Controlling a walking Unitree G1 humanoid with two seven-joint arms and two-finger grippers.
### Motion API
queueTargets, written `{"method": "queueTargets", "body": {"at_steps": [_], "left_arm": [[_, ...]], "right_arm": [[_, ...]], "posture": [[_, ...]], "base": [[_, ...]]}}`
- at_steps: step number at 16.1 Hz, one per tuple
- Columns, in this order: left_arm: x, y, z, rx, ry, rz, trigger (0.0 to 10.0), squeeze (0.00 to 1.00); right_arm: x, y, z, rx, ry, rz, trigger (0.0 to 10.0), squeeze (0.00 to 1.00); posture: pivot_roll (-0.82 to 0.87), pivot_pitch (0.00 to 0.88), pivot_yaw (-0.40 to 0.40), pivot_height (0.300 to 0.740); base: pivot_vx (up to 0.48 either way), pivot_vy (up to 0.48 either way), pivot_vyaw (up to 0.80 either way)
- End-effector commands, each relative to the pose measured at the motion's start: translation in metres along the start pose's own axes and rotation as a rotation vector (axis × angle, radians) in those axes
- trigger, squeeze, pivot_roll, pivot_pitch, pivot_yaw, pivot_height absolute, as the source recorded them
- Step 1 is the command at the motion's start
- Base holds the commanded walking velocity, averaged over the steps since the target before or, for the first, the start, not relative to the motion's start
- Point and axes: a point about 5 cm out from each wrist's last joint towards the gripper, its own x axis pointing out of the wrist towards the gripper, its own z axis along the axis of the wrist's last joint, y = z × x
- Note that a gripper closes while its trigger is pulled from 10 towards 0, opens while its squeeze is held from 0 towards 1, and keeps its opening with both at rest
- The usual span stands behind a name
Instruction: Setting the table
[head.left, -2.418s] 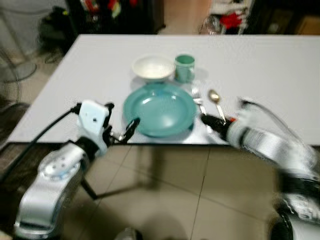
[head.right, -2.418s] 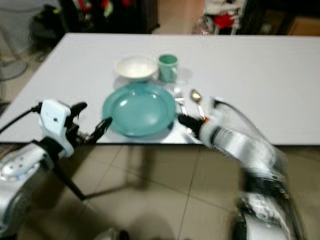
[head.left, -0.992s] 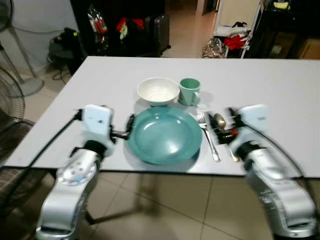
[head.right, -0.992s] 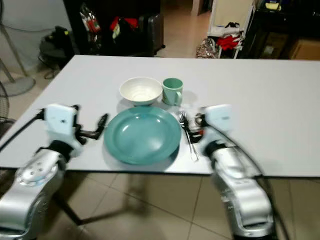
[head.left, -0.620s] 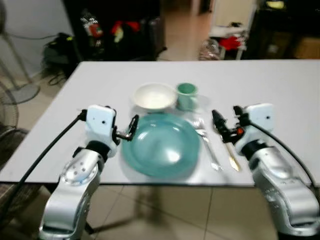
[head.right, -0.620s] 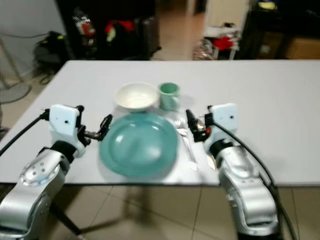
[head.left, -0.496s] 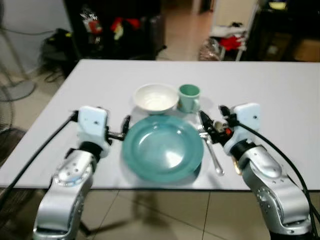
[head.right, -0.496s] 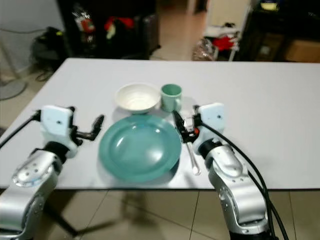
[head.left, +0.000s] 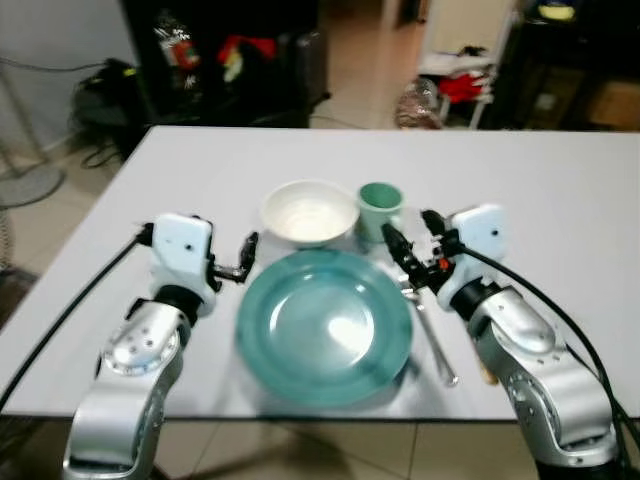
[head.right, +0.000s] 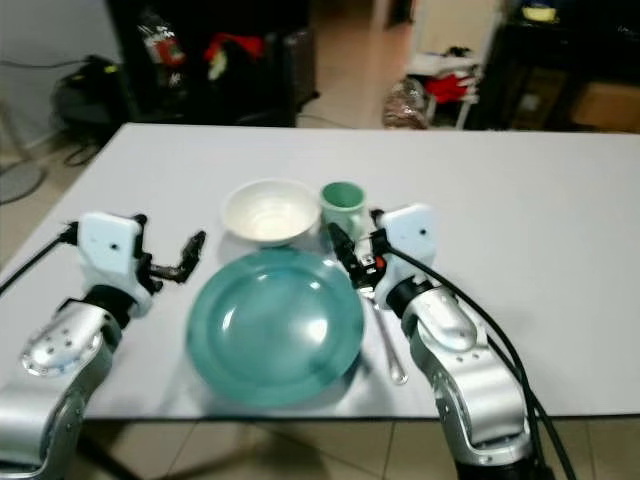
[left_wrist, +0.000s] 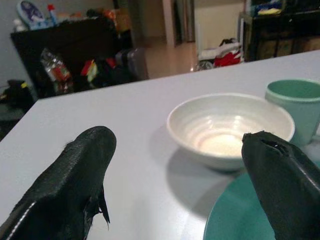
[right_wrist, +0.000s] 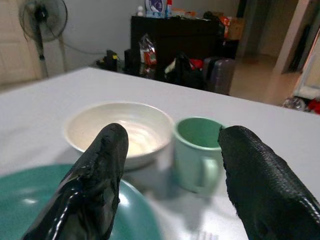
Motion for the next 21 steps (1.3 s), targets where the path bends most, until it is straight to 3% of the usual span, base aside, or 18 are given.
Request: {"method": "queueTargets", "body": {"at_steps": [1,4,8,9,11,14,15,16,18,21], "left_arm": [[-0.001,-0.003,0.002,0.006,-0.008,-0.012,10.0,0.0],[-0.009,-0.003,0.001,0.016,-0.008,-0.022,10.0,0.0],[-0.014,-0.004,0.0,0.043,-0.003,-0.082,10.0,0.0],[-0.014,-0.003,0.0,0.057,-0.004,-0.121,10.0,0.0],[-0.01,0.004,-0.001,0.077,0.003,-0.149,10.0,0.0],[-0.006,0.01,-0.001,0.11,0.012,-0.185,10.0,0.0],[-0.006,0.01,0.002,0.121,0.011,-0.231,10.0,0.0],[-0.007,0.01,0.004,0.131,0.012,-0.297,10.0,0.0],[-0.01,0.008,0.002,0.159,0.029,-0.387,10.0,0.0],[-0.011,0.009,0.0,0.168,0.042,-0.409,10.0,0.0]], "right_arm": [[0.002,0.001,0.003,-0.023,-0.014,0.013,10.0,0.13],[0.007,-0.004,0.007,-0.007,-0.024,0.031,10.0,0.0],[0.02,-0.012,0.016,-0.075,-0.012,0.128,10.0,0.0],[0.031,-0.018,0.017,-0.097,0.029,0.19,10.0,1.0],[0.047,-0.023,0.018,-0.167,0.112,0.303,10.0,1.0],[0.07,-0.034,0.016,-0.231,0.187,0.341,10.0,1.0],[0.079,-0.035,0.012,-0.248,0.233,0.376,10.0,0.93],[0.092,-0.035,0.008,-0.26,0.284,0.393,10.0,0.0],[0.11,-0.027,0.005,-0.26,0.322,0.424,10.0,0.0],[0.123,-0.007,0.001,-0.267,0.339,0.499,10.0,0.0]], "posture": [[-0.08,0.017,0.011,0.74],[-0.06,0.023,-0.008,0.74],[-0.04,0.027,-0.016,0.74],[-0.05,0.015,-0.008,0.74],[-0.05,0.007,-0.009,0.74],[-0.02,0.0,-0.025,0.74],[-0.01,0.0,-0.026,0.74],[-0.01,0.0,-0.024,0.74],[0.01,0.0,-0.026,0.74],[0.02,0.0,-0.035,0.74]], "base": [[0.3,0.0,0.8],[0.184,0.0,0.27],[0.0,0.0,0.0],[0.0,0.0,0.0],[0.0,0.0,0.0],[0.0,0.0,0.0],[0.0,0.0,0.0],[0.0,0.0,0.0],[0.0,0.0,0.0],[0.0,0.0,0.0]]}}
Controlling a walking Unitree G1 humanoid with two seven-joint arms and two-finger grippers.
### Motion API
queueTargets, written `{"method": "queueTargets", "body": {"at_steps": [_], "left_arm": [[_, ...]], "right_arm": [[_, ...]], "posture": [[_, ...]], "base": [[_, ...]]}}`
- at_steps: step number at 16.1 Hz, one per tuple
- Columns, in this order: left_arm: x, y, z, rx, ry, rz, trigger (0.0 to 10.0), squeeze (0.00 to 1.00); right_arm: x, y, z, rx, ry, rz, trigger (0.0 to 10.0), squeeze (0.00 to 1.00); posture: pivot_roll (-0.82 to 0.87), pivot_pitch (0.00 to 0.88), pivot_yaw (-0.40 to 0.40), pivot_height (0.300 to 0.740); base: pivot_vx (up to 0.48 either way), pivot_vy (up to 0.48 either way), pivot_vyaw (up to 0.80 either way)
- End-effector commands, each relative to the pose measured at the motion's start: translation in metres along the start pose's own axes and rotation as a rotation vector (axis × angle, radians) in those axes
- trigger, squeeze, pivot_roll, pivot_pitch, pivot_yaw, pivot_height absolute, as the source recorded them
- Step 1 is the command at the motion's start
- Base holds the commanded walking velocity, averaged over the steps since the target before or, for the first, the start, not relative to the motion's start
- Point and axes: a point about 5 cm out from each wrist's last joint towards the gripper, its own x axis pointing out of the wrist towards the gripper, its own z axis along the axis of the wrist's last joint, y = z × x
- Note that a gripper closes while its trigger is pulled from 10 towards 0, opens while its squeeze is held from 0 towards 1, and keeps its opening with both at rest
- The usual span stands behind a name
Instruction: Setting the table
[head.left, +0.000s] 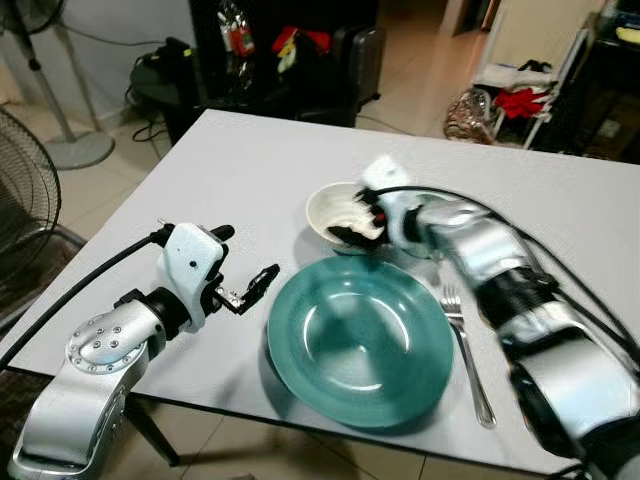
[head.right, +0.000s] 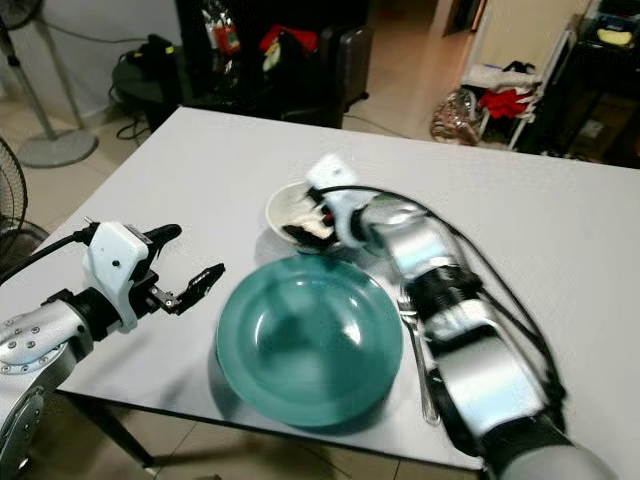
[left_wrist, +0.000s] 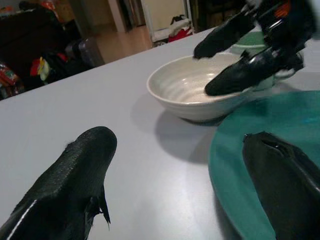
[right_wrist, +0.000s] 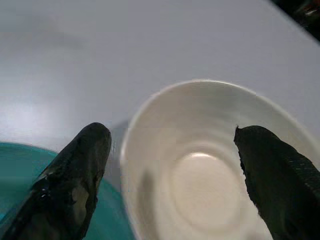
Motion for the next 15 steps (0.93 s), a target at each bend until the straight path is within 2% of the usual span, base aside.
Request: {"method": "queueTargets", "body": {"at_steps": [1,2,5,6,7,8,9,15], "left_arm": [[-0.001,-0.003,-0.001,0.003,0.004,-0.022,10.0,0.0],[-0.002,-0.005,0.001,-0.003,-0.003,-0.028,10.0,0.0],[-0.003,-0.009,-0.001,-0.013,0.003,-0.041,10.0,0.0],[-0.002,-0.01,-0.002,-0.014,0.006,-0.045,10.0,0.0],[-0.002,-0.011,-0.003,-0.005,0.013,-0.043,10.0,0.0],[-0.002,-0.011,-0.003,0.0,0.015,-0.044,10.0,0.0],[-0.003,-0.011,-0.001,0.0,0.009,-0.045,10.0,0.0],[-0.012,-0.006,0.007,0.001,-0.006,-0.031,10.0,0.0]], "right_arm": [[0.001,-0.003,0.004,-0.011,-0.002,-0.005,10.0,0.0],[0.008,-0.001,0.003,0.024,0.01,-0.024,10.0,0.0],[0.02,0.006,-0.004,0.011,0.077,-0.091,10.0,0.0],[0.025,0.009,-0.006,0.006,0.104,-0.105,7.4,0.0],[0.028,0.012,-0.008,-0.003,0.13,-0.115,2.5,0.0],[0.029,0.013,-0.009,-0.01,0.14,-0.119,2.5,0.0],[0.031,0.013,-0.008,-0.005,0.145,-0.137,0.0,0.0],[0.031,0.011,-0.003,0.039,0.133,-0.167,0.0,0.0]], "posture": [[0.03,0.0,-0.043,0.74],[0.03,0.0,-0.041,0.74],[0.02,0.0,-0.033,0.74],[0.02,0.0,-0.035,0.74],[0.04,0.0,-0.045,0.74],[0.05,0.0,-0.048,0.74],[0.05,0.0,-0.055,0.74],[0.08,0.0,-0.069,0.74]], "base": [[0.0,0.0,0.0],[0.0,0.0,0.0],[0.0,0.0,0.0],[0.0,0.0,0.0],[0.0,0.0,0.0],[0.0,0.0,0.0],[0.0,0.0,0.0],[0.0,0.0,0.0]]}}
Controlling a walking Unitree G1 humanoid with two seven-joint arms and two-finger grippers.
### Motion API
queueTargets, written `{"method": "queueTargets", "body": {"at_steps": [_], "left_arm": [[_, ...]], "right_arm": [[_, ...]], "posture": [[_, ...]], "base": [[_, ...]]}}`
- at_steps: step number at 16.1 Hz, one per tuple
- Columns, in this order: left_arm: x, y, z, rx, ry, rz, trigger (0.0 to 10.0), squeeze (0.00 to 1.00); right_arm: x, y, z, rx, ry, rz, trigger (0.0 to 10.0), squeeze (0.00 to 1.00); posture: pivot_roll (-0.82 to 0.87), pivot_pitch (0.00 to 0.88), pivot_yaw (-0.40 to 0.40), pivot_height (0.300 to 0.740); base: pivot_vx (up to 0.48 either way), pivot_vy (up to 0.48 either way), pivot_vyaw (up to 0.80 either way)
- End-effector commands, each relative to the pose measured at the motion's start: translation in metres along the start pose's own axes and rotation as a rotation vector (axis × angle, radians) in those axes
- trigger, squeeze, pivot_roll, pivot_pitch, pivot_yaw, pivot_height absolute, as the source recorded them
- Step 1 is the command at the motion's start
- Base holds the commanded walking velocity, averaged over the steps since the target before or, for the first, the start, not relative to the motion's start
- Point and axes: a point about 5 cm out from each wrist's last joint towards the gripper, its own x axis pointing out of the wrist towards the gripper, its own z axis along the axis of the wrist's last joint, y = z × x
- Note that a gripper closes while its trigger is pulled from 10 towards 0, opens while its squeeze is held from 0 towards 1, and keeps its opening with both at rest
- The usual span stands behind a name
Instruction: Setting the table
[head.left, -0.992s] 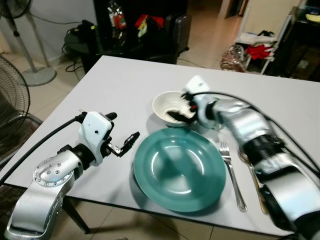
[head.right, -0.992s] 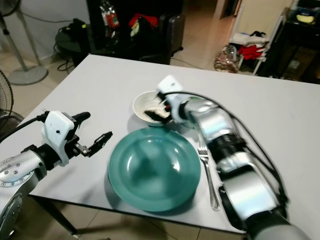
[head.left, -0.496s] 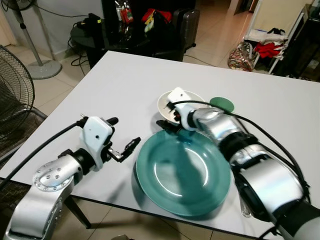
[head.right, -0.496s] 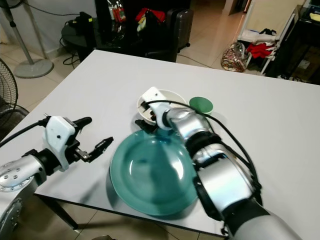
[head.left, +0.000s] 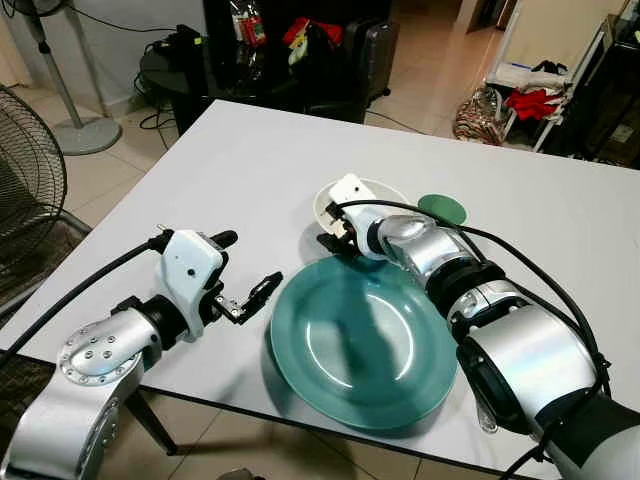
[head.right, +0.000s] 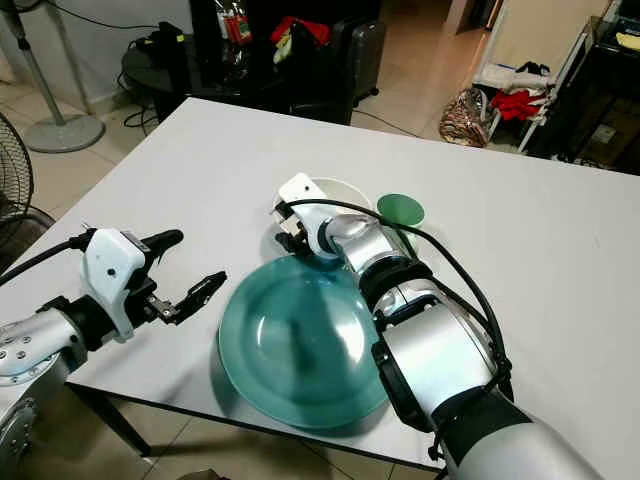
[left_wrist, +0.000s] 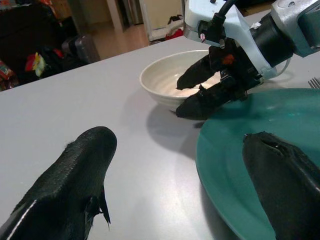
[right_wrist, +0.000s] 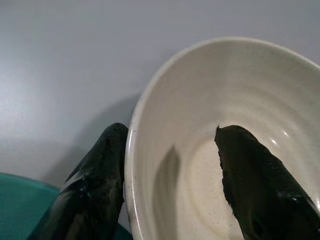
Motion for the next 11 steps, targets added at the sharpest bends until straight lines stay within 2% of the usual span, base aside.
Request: {"method": "queueTargets", "body": {"at_steps": [1,4,11], "left_arm": [[-0.0032,0.0001,0.0017,0.004,0.002,-0.013,10.0,0.0],[-0.003,-0.0027,0.0012,0.0,0.019,-0.052,10.0,0.0],[0.0021,-0.0023,0.0022,-0.002,0.015,-0.05,10.0,0.0]], "right_arm": [[-0.0015,-0.0033,0.0091,0.012,-0.026,-0.008,0.0,0.0],[-0.0021,-0.0045,0.0083,0.037,-0.028,-0.006,0.0,0.0],[-0.0043,-0.0085,0.0071,0.054,-0.033,-0.004,0.0,0.0]], "posture": [[0.08,0.0,-0.066,0.74],[0.08,0.0,-0.057,0.74],[0.06,0.0,-0.061,0.74]], "base": [[0.0,0.0,0.0],[0.0,0.0,0.0],[0.0,0.0,0.0]]}}
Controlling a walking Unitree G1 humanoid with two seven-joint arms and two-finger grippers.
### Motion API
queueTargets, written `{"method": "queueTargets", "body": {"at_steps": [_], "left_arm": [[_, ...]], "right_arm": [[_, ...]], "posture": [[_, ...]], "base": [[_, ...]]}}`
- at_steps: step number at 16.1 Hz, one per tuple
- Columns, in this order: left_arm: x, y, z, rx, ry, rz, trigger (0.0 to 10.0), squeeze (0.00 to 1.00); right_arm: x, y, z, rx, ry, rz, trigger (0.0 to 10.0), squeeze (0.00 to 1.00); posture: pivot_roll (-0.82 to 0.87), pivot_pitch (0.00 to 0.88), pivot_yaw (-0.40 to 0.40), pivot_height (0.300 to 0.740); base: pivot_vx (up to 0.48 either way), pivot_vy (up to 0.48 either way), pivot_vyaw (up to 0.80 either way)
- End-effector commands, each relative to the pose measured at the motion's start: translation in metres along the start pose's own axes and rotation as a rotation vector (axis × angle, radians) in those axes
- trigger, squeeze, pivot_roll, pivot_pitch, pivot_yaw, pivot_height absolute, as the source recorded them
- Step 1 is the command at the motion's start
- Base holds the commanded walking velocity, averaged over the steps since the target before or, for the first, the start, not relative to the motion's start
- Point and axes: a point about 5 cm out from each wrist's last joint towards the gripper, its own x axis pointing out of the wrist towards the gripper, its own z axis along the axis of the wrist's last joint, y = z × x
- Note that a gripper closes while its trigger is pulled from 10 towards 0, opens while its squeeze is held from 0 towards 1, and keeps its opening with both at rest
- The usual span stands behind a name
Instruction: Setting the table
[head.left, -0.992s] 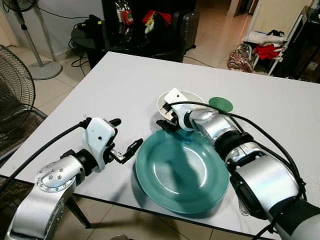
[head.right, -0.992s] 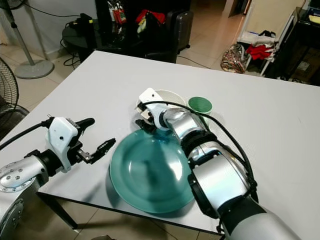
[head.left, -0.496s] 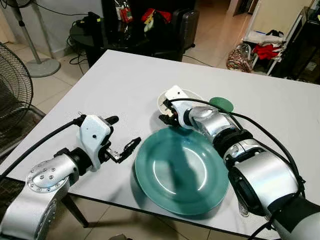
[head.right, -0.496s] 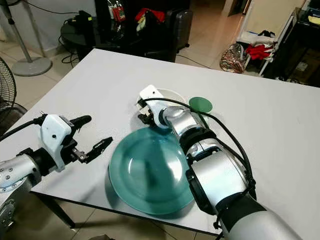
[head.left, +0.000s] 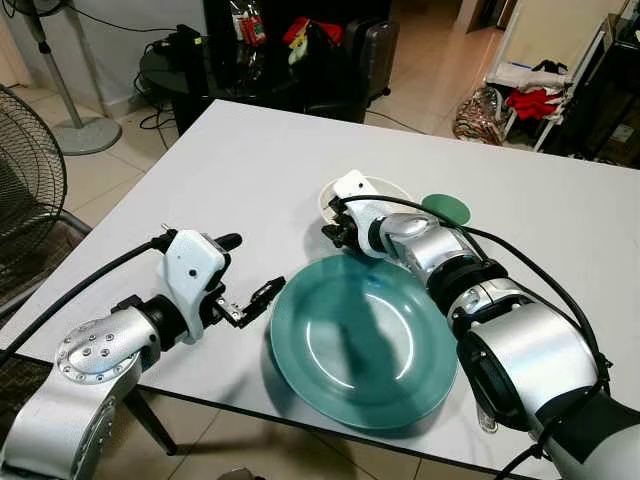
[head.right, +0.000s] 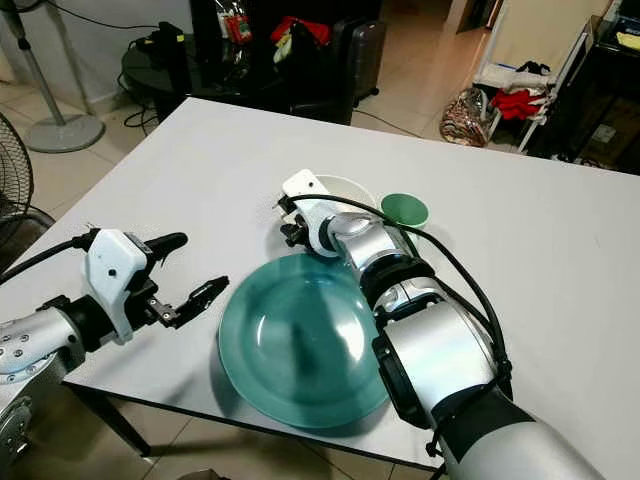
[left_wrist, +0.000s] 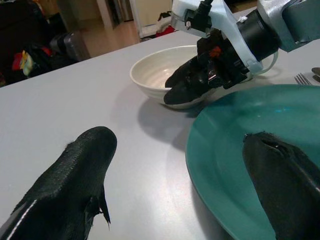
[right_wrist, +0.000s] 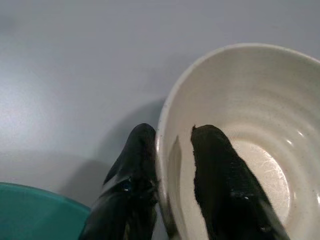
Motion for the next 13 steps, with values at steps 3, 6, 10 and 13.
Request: {"method": "queueTargets", "body": {"at_steps": [3,6,10,13], "left_arm": [[0.0,0.0003,0.0001,0.0,0.005,0.001,10.0,0.0],[0.0005,0.0009,0.0003,0.003,0.004,0.006,10.0,0.0],[0.0031,0.0028,0.0017,0.006,-0.002,0.009,10.0,0.0],[0.0055,0.0033,0.0011,0.007,-0.007,0.009,10.0,0.0]], "right_arm": [[-0.002,-0.0037,0.0076,-0.008,-0.014,-0.003,0.0,0.0],[-0.0016,-0.0027,0.0081,-0.012,-0.02,0.003,0.0,0.0],[-0.0009,0.0001,0.0131,-0.026,-0.043,0.026,0.0,0.0],[-0.0012,0.0003,0.0166,-0.035,-0.064,0.033,0.0,0.0]], "posture": [[0.07,0.0,-0.062,0.74],[0.07,0.0,-0.063,0.74],[0.06,0.0,-0.062,0.74],[0.05,0.0,-0.054,0.74]], "base": [[0.0,0.0,0.0],[0.0,0.0,0.0],[0.0,0.0,0.0],[0.0,0.0,0.0]]}}
